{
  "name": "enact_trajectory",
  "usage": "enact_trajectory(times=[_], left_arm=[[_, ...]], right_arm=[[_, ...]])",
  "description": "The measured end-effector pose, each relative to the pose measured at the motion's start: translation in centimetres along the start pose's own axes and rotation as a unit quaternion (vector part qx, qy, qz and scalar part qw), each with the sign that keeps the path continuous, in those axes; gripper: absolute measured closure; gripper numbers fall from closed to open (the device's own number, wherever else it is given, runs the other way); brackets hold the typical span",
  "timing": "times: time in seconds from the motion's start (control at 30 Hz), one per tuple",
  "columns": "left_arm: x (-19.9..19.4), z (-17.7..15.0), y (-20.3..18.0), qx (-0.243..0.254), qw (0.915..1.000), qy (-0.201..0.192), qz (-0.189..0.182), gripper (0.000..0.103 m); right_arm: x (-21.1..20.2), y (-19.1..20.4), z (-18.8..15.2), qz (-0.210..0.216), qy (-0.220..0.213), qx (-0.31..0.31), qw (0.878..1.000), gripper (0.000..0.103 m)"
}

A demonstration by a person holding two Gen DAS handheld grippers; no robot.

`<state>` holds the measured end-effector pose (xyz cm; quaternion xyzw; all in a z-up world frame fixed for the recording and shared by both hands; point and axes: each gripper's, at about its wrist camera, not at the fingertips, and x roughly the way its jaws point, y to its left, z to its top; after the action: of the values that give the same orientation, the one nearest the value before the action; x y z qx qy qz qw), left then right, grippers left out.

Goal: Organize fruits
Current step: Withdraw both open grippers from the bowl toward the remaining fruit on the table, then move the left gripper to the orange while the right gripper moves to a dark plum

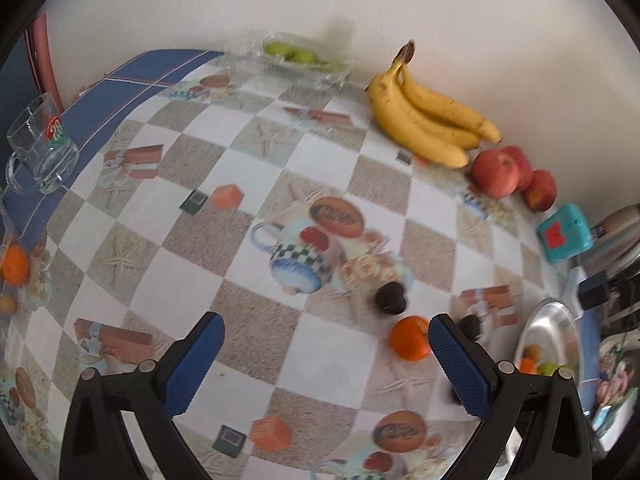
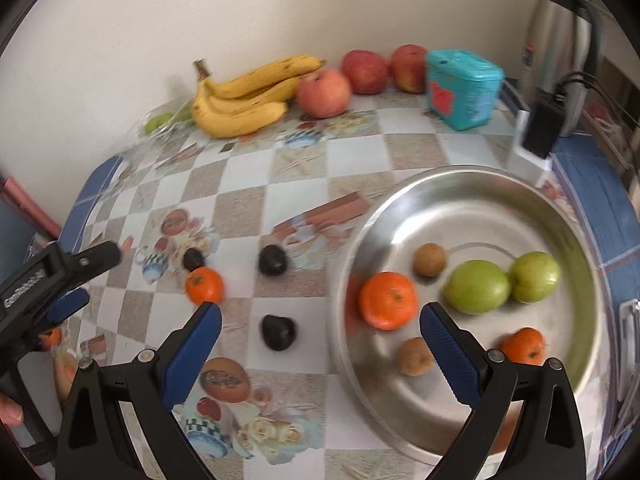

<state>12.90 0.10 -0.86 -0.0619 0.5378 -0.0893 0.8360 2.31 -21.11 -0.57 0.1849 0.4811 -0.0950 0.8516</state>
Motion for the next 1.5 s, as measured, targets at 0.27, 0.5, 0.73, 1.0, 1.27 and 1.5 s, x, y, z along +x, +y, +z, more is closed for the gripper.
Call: enact_trajectory(times=[0.27, 0.5, 0.73, 1.0, 1.27, 1.5], left_arm=[[0.7, -0.4, 0.2, 0.017, 0.9997, 0.002, 0.020, 0.000], [1.0, -0.4, 0.0, 0.017, 0.9998, 0.003, -0.004, 0.000], [1.7, -0.6, -0.6, 0.026, 0.9996, 0.007, -0.004, 0.000], [2.4, -0.9, -1.4, 0.041, 0.9990, 0.015, -0.005, 0.000], [2.7, -1.0, -1.9, 0.051, 0.9985, 0.013, -0.014, 0.000], [3.3, -1.3, -2.6, 0.066, 0.9973, 0.027, -0.017, 0.000]], right_arm=[[1.2, 2.4, -0.7, 0.028, 0.010, -0.036, 0.999, 0.004], [1.2, 2.7, -0.9, 0.015, -0.007, -0.054, 0.998, 0.023], [2.3, 2.7, -1.2, 0.016, 0.009, -0.061, 0.998, 0.042], [3.7, 2.8, -2.0, 0.008, 0.036, -0.071, 0.997, 0.050], [4.3, 2.9, -2.2, -0.002, 0.045, -0.079, 0.996, 0.054], [4.8, 2.9, -2.3, -0.012, 0.052, -0.081, 0.995, 0.058]])
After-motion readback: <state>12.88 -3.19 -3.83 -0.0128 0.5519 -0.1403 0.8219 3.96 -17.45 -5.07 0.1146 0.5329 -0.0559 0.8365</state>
